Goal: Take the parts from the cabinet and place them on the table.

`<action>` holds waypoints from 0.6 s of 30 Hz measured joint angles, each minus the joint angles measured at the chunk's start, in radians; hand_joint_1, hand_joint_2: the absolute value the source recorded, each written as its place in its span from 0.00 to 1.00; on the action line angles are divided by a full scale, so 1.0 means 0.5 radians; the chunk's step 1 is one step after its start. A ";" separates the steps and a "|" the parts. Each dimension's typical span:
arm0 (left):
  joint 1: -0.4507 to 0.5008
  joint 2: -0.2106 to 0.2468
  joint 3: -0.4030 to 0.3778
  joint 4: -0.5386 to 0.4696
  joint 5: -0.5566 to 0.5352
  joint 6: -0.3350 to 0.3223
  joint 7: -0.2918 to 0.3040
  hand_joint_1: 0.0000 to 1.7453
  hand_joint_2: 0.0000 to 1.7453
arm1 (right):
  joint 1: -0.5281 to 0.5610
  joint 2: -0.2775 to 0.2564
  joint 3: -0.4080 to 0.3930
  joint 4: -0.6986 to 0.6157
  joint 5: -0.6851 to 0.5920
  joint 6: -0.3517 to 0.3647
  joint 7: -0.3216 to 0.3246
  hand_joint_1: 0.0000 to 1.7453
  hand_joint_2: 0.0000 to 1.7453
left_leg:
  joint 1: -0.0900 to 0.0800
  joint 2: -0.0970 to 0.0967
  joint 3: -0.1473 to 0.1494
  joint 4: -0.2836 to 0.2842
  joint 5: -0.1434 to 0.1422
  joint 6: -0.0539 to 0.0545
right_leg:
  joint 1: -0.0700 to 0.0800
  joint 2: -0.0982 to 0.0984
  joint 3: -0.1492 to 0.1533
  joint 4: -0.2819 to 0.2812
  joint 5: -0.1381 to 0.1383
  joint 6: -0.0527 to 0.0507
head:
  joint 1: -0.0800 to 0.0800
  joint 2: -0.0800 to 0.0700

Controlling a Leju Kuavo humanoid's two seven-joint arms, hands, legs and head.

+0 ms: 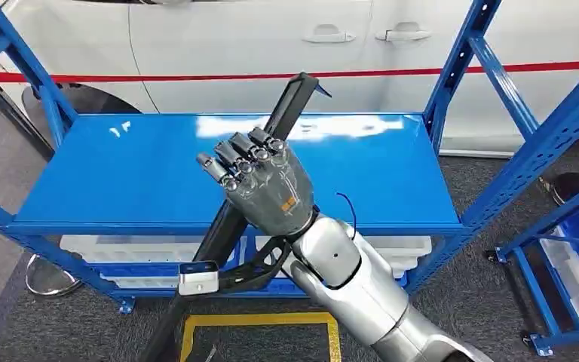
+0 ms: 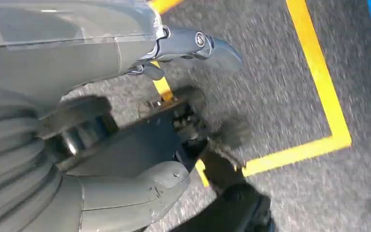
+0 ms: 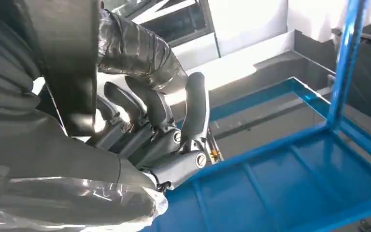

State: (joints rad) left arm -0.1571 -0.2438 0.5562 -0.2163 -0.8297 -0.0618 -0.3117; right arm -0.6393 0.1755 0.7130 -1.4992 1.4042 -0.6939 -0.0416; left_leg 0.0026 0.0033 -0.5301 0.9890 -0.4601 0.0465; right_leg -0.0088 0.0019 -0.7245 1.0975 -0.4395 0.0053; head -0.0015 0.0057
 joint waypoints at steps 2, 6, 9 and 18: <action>-0.005 0.000 0.000 0.000 0.001 0.000 0.001 0.00 1.00 | 0.010 0.000 0.000 0.000 -0.003 -0.001 0.000 1.00 1.00 | -0.007 0.005 -0.060 0.004 0.040 0.005 | -0.005 -0.001 -0.072 0.297 -0.233 0.008 | -0.002 0.000; -0.004 0.000 0.000 0.000 0.001 0.000 0.001 0.00 1.00 | 0.024 -0.001 0.000 0.001 -0.003 -0.001 -0.001 1.00 1.00 | -0.006 0.013 -0.197 0.042 0.113 -0.012 | -0.016 -0.003 0.045 0.391 -0.131 0.021 | -0.002 0.000; -0.006 0.000 0.000 0.000 0.001 0.000 0.000 0.00 1.00 | 0.024 0.004 0.000 -0.004 -0.003 -0.001 -0.001 1.00 1.00 | -0.011 0.008 -0.276 0.096 0.140 -0.042 | -0.009 0.000 0.382 -0.070 -0.186 0.016 | -0.001 0.000; -0.001 -0.001 0.000 0.001 0.001 0.000 0.003 0.00 1.00 | 0.021 0.010 -0.001 -0.006 -0.003 -0.002 -0.005 1.00 1.00 | 0.019 -0.005 -0.412 0.558 -0.240 -0.139 | 0.000 -0.010 0.215 -0.117 -0.010 -0.095 | -0.007 0.000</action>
State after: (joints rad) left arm -0.1576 -0.2441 0.5562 -0.2159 -0.8293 -0.0618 -0.3101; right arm -0.6285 0.1804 0.7126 -1.5023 1.4027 -0.6950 -0.0439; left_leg 0.0121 0.0009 -0.7360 1.2681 -0.5802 -0.0232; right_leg -0.0090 -0.0032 -0.6172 1.0392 -0.4443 -0.0423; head -0.0050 0.0057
